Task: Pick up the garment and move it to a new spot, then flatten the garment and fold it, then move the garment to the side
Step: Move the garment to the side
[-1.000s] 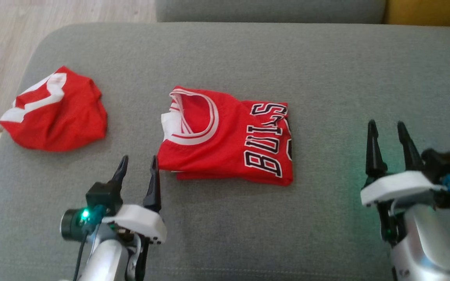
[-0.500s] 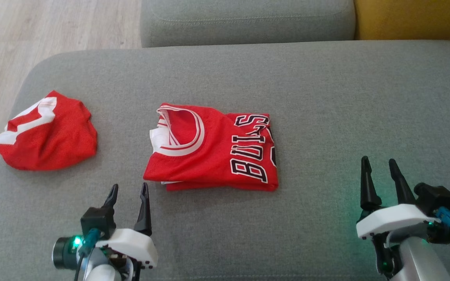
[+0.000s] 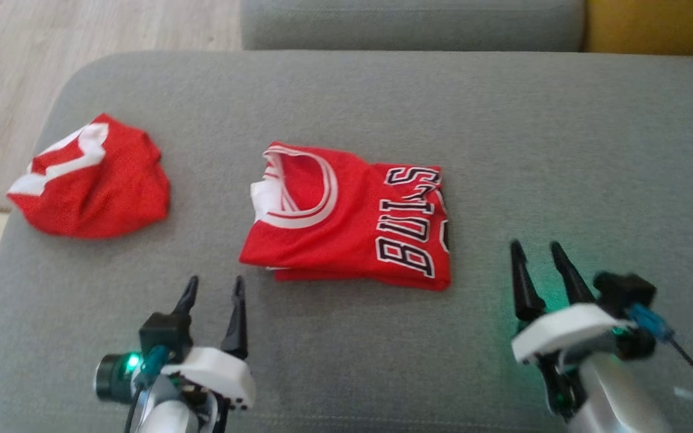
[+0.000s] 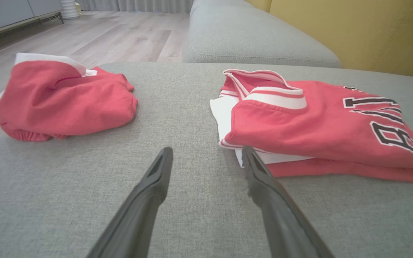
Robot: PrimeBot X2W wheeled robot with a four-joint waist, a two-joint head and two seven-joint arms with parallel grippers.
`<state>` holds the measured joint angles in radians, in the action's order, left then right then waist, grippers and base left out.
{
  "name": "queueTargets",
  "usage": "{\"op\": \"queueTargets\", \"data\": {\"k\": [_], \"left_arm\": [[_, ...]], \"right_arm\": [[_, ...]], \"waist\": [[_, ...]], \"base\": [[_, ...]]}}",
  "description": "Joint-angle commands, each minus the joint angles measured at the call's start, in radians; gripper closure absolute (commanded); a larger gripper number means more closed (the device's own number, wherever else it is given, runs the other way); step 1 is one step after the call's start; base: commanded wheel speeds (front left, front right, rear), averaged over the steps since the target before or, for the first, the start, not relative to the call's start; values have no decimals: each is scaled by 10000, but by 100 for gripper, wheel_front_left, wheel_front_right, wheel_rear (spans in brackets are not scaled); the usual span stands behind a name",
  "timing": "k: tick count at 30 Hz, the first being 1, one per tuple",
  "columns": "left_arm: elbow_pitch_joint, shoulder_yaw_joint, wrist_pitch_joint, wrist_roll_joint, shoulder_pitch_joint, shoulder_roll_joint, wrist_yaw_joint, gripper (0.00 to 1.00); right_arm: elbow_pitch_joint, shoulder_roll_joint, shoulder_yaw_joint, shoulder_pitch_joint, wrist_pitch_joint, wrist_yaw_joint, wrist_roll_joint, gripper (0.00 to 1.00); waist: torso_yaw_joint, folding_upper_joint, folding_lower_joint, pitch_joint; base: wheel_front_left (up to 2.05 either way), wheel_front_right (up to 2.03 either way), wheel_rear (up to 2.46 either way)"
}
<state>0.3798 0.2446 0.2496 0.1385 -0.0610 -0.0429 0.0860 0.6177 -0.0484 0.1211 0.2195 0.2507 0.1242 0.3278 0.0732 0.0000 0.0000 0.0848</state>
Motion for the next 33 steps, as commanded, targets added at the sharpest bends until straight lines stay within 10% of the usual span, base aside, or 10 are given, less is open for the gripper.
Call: {"op": "queueTargets", "data": {"k": [1, 15, 16, 18, 19, 33], "left_arm": [[-372, -163, 122, 46, -587, -74, -59, 0], [-365, 405, 122, 270, -1022, -74, -137, 0], [-382, 402, 122, 286, -1027, -74, -131, 0], [-405, 412, 122, 314, -1044, -74, -125, 0], [-411, 418, 122, 332, -1061, -74, -121, 0], [-464, 536, 122, 462, -1161, -74, -60, 0]], "right_arm": [[-95, -19, 478, 899, 110, 65, 189, 0], [3631, -18, 1676, 3285, -119, 65, 981, 0], [3769, -18, 1837, 3306, -149, 65, 1113, 13], [3968, -18, 2128, 3336, -152, 65, 1374, 83], [4044, -18, 2273, 3354, -154, 65, 1506, 100], [4192, -23, 1664, 4156, 104, 65, 1485, 100]], "waist": [[370, 0, 0, 298], [1746, 0, 0, 1004], [1763, 0, 0, 1025], [1793, 0, 0, 1065], [1796, 0, 0, 1086], [1053, 0, 0, 878]], "base": [[0, 0, 0], [0, 0, 0], [0, 0, 0], [0, 0, 0], [0, 0, 0], [0, 0, 0]]}}
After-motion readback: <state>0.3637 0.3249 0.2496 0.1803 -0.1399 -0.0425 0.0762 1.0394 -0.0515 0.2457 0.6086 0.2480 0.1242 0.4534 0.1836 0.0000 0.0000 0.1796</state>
